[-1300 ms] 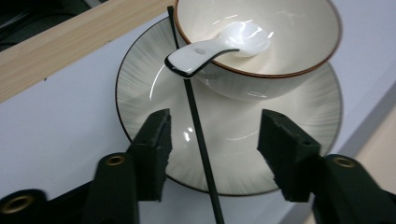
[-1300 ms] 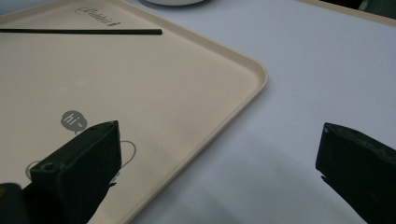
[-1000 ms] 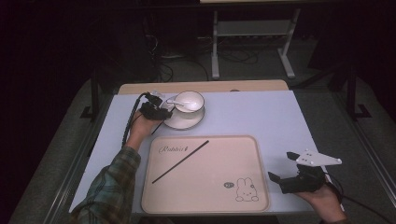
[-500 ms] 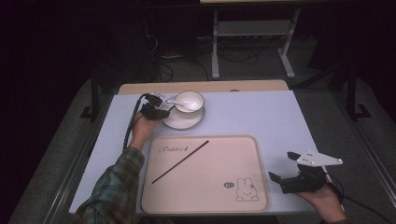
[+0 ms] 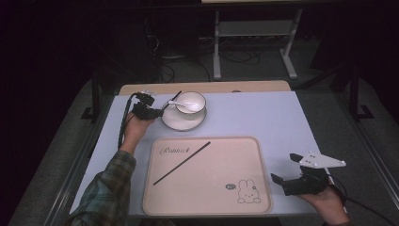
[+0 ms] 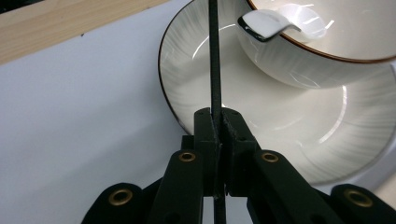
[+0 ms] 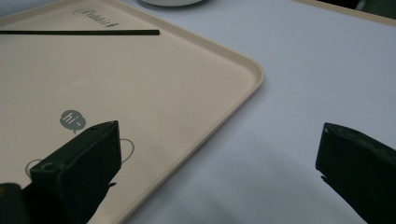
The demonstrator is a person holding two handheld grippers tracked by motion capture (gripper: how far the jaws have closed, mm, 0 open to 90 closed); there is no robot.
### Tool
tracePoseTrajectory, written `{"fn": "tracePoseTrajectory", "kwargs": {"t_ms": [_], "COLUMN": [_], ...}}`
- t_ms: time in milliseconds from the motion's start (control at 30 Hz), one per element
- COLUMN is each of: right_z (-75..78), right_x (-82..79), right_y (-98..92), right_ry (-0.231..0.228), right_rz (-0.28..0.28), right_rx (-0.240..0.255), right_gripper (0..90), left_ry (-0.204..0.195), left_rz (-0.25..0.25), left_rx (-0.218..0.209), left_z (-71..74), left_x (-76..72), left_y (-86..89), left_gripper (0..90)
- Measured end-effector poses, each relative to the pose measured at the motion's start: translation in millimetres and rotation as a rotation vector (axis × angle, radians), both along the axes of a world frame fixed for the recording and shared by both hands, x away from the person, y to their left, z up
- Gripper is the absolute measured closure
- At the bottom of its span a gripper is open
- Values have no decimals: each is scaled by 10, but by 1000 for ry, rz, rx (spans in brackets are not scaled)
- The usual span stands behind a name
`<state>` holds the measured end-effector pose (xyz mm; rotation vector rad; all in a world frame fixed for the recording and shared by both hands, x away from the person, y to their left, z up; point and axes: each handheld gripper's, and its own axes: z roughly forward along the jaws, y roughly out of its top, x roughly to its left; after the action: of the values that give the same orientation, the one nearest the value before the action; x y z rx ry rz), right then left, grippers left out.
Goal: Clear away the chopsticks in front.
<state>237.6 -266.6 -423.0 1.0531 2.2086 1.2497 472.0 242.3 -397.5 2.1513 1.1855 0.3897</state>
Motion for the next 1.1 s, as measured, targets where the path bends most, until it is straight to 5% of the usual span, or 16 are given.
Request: {"fn": "tracePoseTrajectory", "kwargs": {"t_ms": [300, 667, 1100], "right_z": [6, 9, 15], "right_x": [-4, -3, 6], "right_y": [10, 21, 47], "right_ry": [-1, 1, -4], "right_rz": [2, 3, 12], "right_rx": [2, -1, -9], "right_gripper": [0, 0, 0], "left_ry": [-3, 5, -19], "left_rz": [16, 10, -76], "left_rx": [-26, -59, -122], "left_z": [123, 116, 143], "left_x": [-293, -845, -1375], "left_y": [225, 467, 317], "left_gripper": [851, 851, 853]}}
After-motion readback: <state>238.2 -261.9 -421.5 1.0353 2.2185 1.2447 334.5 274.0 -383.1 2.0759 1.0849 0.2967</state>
